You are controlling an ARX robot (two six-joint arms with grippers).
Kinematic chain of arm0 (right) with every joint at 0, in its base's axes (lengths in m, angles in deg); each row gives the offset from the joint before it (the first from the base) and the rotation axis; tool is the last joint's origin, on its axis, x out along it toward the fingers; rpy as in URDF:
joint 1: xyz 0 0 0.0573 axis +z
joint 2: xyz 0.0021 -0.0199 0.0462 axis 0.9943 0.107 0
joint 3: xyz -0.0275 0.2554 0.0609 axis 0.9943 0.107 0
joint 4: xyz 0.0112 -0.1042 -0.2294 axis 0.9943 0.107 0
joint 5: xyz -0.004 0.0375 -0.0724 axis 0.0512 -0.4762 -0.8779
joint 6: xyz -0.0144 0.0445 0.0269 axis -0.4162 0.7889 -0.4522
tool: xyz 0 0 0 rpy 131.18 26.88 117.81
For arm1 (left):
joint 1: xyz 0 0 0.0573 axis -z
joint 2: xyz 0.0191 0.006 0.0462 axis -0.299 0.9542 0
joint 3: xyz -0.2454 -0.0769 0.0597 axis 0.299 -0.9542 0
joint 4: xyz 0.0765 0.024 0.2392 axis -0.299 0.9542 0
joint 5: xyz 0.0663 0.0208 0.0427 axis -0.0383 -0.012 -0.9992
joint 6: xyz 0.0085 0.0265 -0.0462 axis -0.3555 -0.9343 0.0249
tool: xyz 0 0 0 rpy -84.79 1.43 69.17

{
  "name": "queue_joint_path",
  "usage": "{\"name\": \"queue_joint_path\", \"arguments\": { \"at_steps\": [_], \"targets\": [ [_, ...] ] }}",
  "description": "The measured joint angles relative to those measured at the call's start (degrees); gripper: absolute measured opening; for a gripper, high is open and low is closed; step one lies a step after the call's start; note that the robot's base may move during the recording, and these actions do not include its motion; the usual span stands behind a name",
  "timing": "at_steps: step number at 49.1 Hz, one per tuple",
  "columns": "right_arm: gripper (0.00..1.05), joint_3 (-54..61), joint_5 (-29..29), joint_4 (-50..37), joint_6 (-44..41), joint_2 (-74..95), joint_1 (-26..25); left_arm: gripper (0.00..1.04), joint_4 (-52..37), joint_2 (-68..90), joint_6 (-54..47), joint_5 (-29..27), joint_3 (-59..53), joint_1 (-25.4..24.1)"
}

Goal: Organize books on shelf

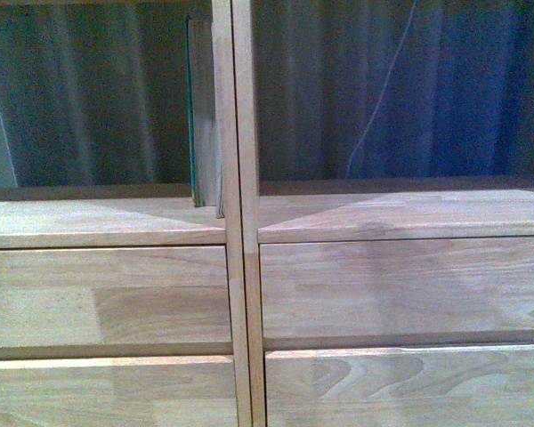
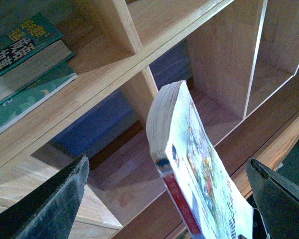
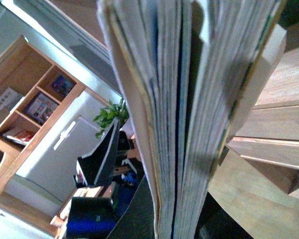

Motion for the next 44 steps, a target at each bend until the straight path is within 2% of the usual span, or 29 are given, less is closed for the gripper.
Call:
{"name": "queue_joint_path", "arguments": {
  "at_steps": [13, 32, 38, 44],
  "targets": [
    [0.07, 1.5, -0.6, 0.1, -0.2, -0.5, 1.4, 0.96, 2.3, 1.9, -2.0, -2.8, 2.3, 4.0],
    [0.07, 1.5, -0.5, 0.1, -0.2, -0.6, 0.9, 0.2, 6.2, 1.9, -4.7, -4.5, 2.5, 6.2],
    [0.07, 1.8, -0.5, 0.1, 0.0, -0.5, 0.5, 0.09, 6.3, 1.5, -2.6, -4.7, 3.5, 6.2],
    [0.07, 1.8, -0.5, 0.1, 0.2, -0.5, 0.3, 0.07, 6.6, 1.4, -1.8, -4.7, 3.7, 6.3]
  ]
}}
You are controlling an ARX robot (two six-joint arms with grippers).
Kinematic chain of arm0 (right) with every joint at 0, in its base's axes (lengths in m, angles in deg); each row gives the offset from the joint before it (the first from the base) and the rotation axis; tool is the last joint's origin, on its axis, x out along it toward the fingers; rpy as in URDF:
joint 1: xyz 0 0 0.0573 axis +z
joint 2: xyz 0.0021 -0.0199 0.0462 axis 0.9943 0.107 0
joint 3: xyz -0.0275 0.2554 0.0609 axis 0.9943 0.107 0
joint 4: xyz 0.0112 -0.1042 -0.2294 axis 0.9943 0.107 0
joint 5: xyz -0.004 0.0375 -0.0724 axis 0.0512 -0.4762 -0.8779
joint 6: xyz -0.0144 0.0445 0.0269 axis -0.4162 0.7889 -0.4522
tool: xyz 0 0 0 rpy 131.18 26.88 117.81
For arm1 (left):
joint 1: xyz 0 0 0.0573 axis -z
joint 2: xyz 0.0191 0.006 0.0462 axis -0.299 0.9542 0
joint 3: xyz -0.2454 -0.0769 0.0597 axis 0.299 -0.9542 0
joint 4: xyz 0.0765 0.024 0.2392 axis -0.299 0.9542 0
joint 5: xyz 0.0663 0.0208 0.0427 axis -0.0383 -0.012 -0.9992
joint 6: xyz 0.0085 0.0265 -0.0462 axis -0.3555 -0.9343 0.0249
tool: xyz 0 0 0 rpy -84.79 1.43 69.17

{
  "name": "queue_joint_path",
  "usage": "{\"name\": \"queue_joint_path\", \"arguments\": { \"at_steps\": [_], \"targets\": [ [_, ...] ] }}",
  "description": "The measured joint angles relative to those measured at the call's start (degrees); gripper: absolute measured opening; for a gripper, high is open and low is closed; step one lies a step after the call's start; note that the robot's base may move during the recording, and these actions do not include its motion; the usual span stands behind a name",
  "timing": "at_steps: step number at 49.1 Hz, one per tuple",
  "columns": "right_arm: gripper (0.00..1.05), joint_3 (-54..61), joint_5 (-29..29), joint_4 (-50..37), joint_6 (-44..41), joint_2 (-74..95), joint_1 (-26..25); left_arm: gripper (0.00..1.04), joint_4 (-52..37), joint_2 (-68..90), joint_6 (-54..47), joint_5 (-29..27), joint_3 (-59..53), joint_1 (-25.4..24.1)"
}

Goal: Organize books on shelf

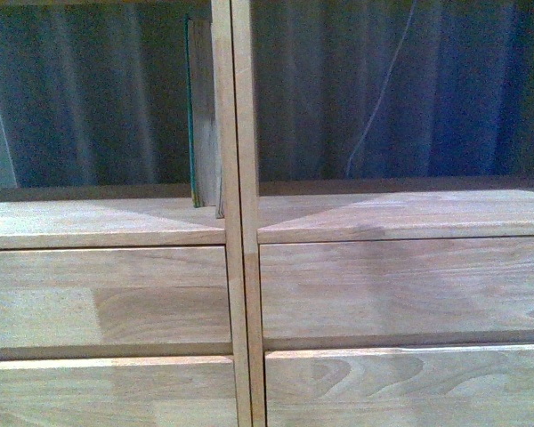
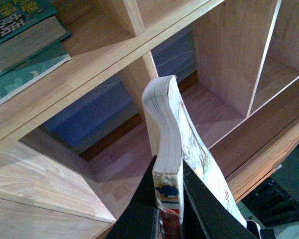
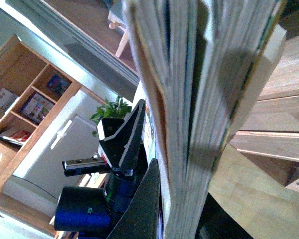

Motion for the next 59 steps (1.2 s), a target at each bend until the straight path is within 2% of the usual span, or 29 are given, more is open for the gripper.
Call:
{"name": "queue_joint_path", "arguments": {
  "at_steps": [9, 16, 20, 26, 31, 40, 47, 51, 59],
  "targets": [
    [0.07, 0.0, 0.0, 0.8, -0.2, 0.0, -0.2, 0.07, 0.6, 0.0, -0.1, -0.5, 0.0, 0.3],
    [0.37, 0.0, -0.1, -1.2, -1.0, 0.3, -2.3, 0.07, 3.1, 0.0, -2.7, -0.9, 0.5, -0.3],
    [0.57, 0.0, -1.7, -3.6, -3.1, 1.4, -5.6, 0.07, 5.8, -0.9, -5.2, -1.4, 1.6, -1.6],
    [0.83, -1.5, -8.6, -4.9, -9.2, 4.9, -12.6, 0.07, 12.2, -2.7, -14.4, -2.6, 3.9, -3.8],
    [0.98, -2.7, -14.4, -5.1, -15.0, 7.5, -16.7, 0.07, 17.0, -3.3, -21.2, -4.0, 5.0, -4.9],
    [0.98, -3.9, -22.6, -5.3, -22.7, 12.3, -24.8, 0.07, 22.0, -4.4, -35.6, -7.0, 5.7, -7.6],
    [0.98, -4.2, -23.0, -3.6, -22.9, 15.3, -31.4, 0.07, 21.3, -4.0, -48.9, -9.1, 5.7, -11.3],
    [0.98, -4.2, -22.7, -3.0, -22.9, 16.1, -33.1, 0.07, 19.4, -3.2, -55.3, -9.2, 5.7, -13.8],
    [0.98, -4.2, -22.3, -2.9, -23.0, 16.2, -33.4, 0.07, 15.2, 0.0, -63.5, -7.0, 5.7, -18.4]
  ]
}}
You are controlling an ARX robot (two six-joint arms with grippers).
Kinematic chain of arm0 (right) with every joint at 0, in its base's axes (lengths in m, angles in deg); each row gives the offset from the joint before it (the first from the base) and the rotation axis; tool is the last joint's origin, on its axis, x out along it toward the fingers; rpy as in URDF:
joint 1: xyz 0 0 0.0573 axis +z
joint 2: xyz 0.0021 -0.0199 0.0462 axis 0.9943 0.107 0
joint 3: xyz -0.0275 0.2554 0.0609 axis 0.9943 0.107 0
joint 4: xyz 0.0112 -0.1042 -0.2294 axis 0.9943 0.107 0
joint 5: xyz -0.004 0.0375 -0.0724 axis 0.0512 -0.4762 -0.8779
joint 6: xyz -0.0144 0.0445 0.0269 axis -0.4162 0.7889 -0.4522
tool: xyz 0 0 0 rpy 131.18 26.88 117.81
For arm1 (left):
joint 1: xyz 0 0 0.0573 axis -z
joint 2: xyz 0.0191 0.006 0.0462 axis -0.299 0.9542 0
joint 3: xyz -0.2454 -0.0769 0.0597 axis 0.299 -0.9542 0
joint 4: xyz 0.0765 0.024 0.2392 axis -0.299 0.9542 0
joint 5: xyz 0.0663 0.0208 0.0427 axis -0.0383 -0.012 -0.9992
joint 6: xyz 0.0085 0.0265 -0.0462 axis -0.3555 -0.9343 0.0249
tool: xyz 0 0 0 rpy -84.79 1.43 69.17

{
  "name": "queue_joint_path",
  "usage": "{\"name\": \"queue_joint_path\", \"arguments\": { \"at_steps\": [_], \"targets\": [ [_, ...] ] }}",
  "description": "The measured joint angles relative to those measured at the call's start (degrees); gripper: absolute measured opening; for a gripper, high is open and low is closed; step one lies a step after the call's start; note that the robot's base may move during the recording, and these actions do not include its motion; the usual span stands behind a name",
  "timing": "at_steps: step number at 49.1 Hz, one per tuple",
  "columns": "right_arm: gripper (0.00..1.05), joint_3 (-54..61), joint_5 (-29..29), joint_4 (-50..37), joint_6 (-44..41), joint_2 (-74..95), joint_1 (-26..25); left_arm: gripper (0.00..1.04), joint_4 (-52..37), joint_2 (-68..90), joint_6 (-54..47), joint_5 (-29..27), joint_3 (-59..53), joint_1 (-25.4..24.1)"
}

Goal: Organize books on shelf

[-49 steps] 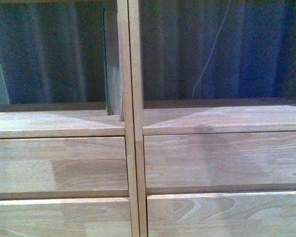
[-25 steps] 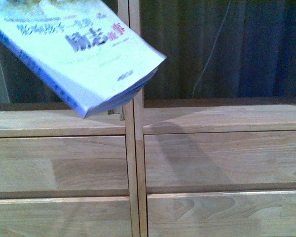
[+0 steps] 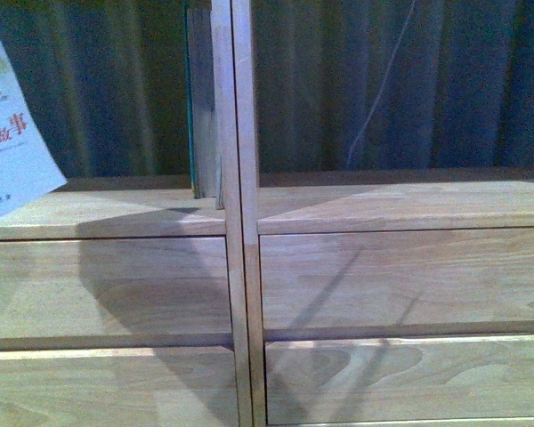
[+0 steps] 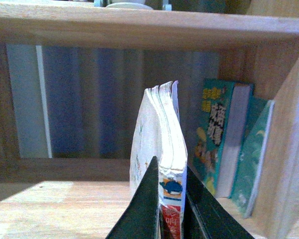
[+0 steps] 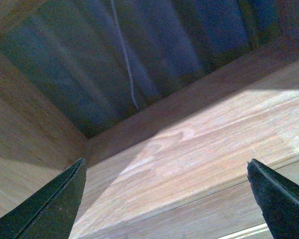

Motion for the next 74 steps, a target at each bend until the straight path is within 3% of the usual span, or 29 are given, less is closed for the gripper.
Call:
{"name": "queue_joint_path", "arguments": {
  "at_steps": [3, 13, 23, 31, 45, 74],
  "targets": [
    [0.94, 0.3, 1.8, -0.1, -2.6, -0.3, 0.0, 0.07, -1.7, 1.7, -2.2, 0.5, 0.1, -1.2],
    [0.64, 13.3, 2.5, -6.8, -23.5, -6.9, 0.9, 0.07, -8.5, 8.8, -7.3, 3.7, 2.9, -3.1],
    [0.34, 25.2, 1.4, -12.0, -28.3, -12.7, 2.1, 0.07, -11.6, 16.0, -8.1, 4.8, 8.0, -2.3],
    [0.03, 34.2, -2.2, -15.2, -29.2, -18.3, 5.3, 0.07, -12.9, 23.8, -7.5, 4.7, 13.9, -0.3],
    [0.03, 44.0, -2.6, -16.3, -29.7, -26.6, 6.1, 0.07, -10.4, 35.4, -7.2, 3.9, 26.6, 2.9],
    [0.03, 51.7, -2.6, -10.1, -29.7, -40.7, 6.1, 0.07, -0.5, 51.9, -8.8, 0.5, 49.4, 10.2]
  ]
}}
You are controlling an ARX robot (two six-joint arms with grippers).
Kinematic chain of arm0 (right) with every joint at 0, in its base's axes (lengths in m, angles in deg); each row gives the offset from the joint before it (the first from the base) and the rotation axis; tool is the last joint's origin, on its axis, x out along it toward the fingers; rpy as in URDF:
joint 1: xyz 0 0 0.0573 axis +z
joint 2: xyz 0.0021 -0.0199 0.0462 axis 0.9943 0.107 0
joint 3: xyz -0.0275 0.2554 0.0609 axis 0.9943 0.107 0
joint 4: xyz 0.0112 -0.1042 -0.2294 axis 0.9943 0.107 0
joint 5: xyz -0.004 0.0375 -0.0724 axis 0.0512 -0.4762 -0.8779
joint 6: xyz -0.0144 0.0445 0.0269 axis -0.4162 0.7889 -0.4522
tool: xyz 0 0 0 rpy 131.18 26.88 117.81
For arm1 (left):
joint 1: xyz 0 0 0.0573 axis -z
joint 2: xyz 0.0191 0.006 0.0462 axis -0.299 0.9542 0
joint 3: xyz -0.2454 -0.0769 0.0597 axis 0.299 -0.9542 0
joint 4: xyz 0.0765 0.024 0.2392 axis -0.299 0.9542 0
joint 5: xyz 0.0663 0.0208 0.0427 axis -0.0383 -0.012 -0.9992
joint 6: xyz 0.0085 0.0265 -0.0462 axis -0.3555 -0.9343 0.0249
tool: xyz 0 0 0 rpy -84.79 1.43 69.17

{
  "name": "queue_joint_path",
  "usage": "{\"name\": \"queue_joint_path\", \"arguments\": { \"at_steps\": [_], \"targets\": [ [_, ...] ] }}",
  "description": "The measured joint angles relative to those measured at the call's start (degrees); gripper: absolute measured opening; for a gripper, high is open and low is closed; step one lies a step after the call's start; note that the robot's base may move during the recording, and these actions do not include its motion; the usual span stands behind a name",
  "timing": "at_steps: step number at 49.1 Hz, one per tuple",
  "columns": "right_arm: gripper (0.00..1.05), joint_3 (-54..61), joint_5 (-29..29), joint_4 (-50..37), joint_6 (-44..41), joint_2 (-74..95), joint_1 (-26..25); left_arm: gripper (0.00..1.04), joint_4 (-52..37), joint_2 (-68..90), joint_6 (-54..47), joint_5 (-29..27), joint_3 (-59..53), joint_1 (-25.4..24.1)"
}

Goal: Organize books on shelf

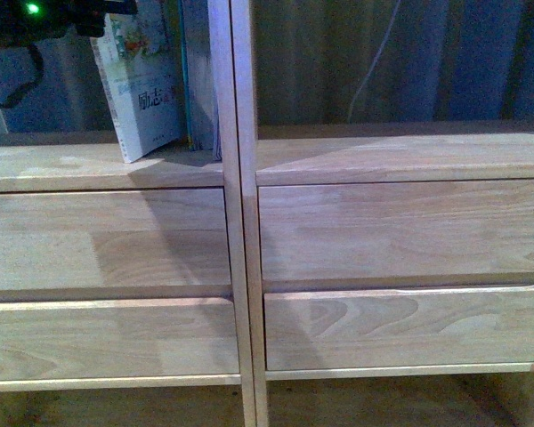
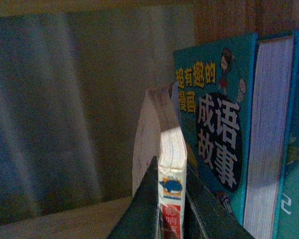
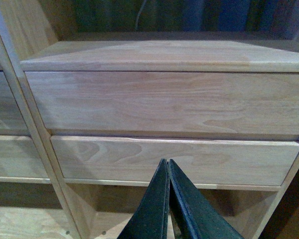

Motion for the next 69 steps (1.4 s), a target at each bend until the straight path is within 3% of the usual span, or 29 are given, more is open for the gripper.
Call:
{"name": "queue_joint_path", "arguments": {
  "at_steps": [19, 30, 37, 45, 58, 64, 69],
  "targets": [
    [0.03, 3.1, 0.0, 3.4, -0.2, -7.6, 0.0, 0.08, 2.4, 6.1, -0.1, -4.2, 8.3, 2.3],
    [0.03, 3.1, 0.0, 7.9, -0.2, -12.4, 0.0, 0.41, 2.6, 7.5, 0.2, -5.2, 7.7, 3.1],
    [0.03, 3.1, 0.0, 11.8, -0.2, -16.2, 0.0, 0.73, 1.6, 7.6, 1.4, -5.6, 4.5, 3.3],
    [0.03, 3.1, 0.0, 14.3, -0.2, -18.7, 0.0, 0.98, 1.7, 7.5, 1.5, -5.8, 2.7, 3.5],
    [0.03, 3.1, 0.0, 17.9, -0.2, -22.3, 0.0, 0.97, 3.2, 7.5, 0.5, -6.4, 2.8, 5.6],
    [0.03, 3.1, 0.0, 27.1, -0.2, -29.5, 0.0, 0.97, 3.3, 7.5, 0.2, -6.6, 2.9, 6.4],
    [0.03, 3.1, -0.2, 27.7, -0.2, -32.0, 0.0, 0.97, 2.8, 7.5, 0.2, -7.3, 2.5, 6.8]
  ]
}}
